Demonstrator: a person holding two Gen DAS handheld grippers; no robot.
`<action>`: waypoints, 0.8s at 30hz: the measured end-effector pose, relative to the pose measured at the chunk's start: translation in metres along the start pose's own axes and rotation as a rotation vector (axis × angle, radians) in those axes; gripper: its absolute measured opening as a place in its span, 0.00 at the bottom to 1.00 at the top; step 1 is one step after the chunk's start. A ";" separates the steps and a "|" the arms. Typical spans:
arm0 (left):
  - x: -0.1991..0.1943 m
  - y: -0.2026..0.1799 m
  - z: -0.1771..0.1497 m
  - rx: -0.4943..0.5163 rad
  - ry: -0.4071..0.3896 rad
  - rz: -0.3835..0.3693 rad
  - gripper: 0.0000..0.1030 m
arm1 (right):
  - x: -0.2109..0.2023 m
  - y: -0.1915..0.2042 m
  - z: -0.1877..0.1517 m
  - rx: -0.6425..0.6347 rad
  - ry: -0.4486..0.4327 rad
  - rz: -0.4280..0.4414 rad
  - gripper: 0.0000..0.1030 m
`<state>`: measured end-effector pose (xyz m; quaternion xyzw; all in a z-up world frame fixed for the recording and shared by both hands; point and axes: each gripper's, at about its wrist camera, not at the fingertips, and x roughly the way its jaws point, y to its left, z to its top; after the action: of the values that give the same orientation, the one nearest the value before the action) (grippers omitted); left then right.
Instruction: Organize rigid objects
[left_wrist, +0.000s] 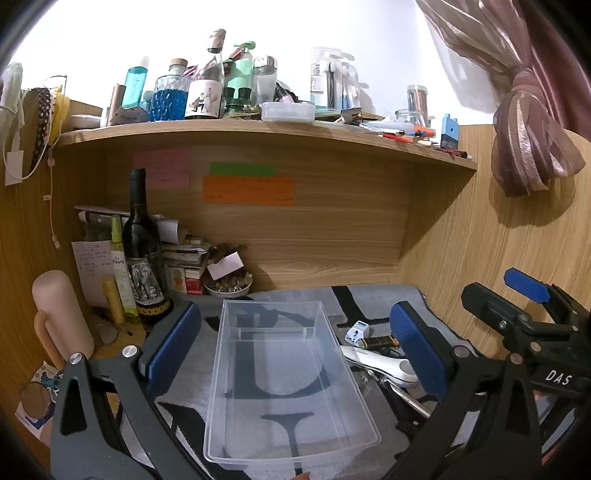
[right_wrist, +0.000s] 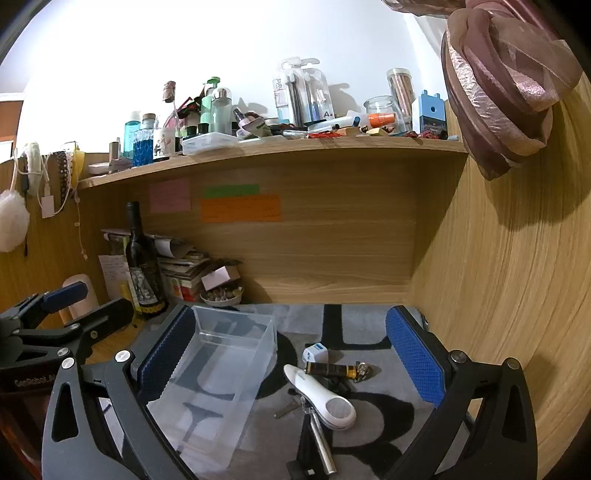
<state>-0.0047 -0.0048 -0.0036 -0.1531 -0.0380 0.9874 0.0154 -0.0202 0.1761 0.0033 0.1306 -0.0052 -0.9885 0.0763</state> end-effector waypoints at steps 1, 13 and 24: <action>0.000 0.000 0.000 -0.002 0.001 -0.002 1.00 | 0.000 0.000 0.000 0.003 0.001 0.002 1.00; -0.001 0.000 -0.002 -0.006 0.001 -0.004 1.00 | 0.000 0.003 0.000 0.001 0.000 0.008 1.00; -0.001 0.001 -0.001 -0.010 0.005 -0.010 1.00 | 0.001 0.003 0.001 0.002 0.002 0.009 1.00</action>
<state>-0.0038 -0.0056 -0.0048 -0.1557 -0.0439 0.9866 0.0195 -0.0210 0.1725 0.0043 0.1316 -0.0066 -0.9880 0.0808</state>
